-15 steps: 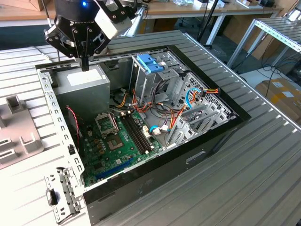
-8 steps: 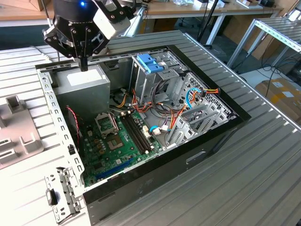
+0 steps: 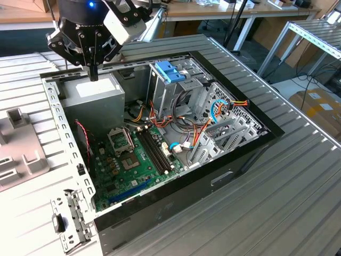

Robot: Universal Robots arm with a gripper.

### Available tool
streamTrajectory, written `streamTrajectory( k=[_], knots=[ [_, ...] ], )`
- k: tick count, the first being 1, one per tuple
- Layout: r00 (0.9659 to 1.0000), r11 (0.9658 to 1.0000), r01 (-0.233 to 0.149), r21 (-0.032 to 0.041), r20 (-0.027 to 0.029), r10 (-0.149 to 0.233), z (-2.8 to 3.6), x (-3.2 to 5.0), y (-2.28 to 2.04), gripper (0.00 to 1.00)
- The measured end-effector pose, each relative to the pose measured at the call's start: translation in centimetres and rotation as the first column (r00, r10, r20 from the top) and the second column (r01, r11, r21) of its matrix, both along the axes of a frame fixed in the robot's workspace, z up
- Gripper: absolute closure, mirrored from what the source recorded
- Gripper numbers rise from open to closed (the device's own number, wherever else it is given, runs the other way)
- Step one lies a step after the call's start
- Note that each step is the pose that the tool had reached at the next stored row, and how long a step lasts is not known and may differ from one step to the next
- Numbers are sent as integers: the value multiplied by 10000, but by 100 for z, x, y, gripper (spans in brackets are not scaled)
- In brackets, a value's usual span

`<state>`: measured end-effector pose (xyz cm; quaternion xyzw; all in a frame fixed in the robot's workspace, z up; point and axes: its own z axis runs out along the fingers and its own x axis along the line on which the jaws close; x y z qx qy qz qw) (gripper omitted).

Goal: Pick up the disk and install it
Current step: 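Reach for the disk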

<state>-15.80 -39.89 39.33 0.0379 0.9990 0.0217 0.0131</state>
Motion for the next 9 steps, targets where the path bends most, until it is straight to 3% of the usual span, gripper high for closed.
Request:
streamTrajectory(
  k=[9],
  knots=[
    [10000, 10000, 0, 1, 0, 0, 0, -39, 0, 89]
  ],
)
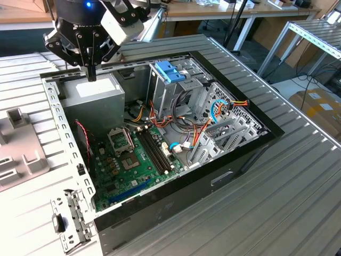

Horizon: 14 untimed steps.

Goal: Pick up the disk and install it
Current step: 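Reach for the disk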

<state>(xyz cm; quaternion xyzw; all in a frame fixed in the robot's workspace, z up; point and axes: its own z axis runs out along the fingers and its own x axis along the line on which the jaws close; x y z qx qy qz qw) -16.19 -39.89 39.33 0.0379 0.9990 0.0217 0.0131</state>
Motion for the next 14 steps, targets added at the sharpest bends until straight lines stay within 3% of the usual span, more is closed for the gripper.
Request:
streamTrajectory(
  k=[14],
  knots=[
    [10000, 10000, 0, 0, 0, 0, -1, -96, 0, 89]
  ],
)
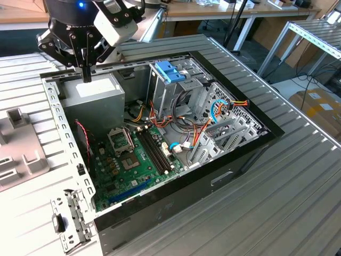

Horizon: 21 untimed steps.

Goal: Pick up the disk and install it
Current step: 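Reach for the disk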

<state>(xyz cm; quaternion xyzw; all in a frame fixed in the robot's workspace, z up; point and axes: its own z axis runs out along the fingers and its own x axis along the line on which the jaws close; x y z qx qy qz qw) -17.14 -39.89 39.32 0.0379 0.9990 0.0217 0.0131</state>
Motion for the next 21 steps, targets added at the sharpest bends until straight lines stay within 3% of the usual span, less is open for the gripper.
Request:
streamTrajectory(
  k=[21],
  knots=[
    [10000, 10000, 0, 0, 0, 0, -3, -153, 0, 89]
  ],
)
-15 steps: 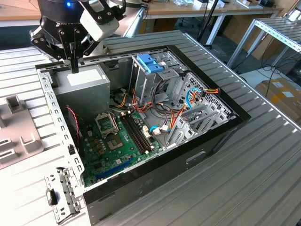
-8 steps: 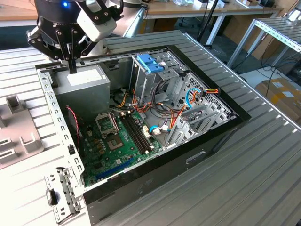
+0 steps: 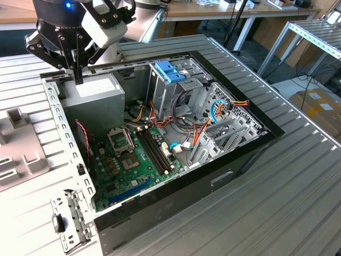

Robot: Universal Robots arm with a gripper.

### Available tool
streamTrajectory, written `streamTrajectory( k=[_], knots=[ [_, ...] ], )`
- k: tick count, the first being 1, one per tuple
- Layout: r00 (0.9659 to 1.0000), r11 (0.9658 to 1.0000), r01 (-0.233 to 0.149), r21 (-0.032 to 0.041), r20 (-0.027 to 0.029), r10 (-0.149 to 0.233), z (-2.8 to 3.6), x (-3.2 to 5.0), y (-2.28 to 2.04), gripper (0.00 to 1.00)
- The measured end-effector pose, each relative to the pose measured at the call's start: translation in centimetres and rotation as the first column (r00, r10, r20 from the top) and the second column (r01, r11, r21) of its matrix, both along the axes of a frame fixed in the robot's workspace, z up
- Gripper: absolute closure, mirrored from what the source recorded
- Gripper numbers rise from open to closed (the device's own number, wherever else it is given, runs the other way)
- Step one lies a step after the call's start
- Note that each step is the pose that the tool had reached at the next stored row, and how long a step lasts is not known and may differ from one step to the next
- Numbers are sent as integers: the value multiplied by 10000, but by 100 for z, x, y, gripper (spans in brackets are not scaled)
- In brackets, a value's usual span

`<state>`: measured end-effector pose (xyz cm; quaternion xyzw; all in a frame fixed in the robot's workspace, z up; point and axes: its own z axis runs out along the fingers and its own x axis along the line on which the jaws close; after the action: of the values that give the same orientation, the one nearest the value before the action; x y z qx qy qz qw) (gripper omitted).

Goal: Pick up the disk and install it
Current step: 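Reach for the disk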

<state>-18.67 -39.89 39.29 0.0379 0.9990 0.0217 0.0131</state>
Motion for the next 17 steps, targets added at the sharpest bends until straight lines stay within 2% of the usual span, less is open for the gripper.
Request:
streamTrajectory(
  k=[17],
  knots=[
    [10000, 10000, 0, 0, 0, 0, -2, -91, 0, 89]
  ],
)
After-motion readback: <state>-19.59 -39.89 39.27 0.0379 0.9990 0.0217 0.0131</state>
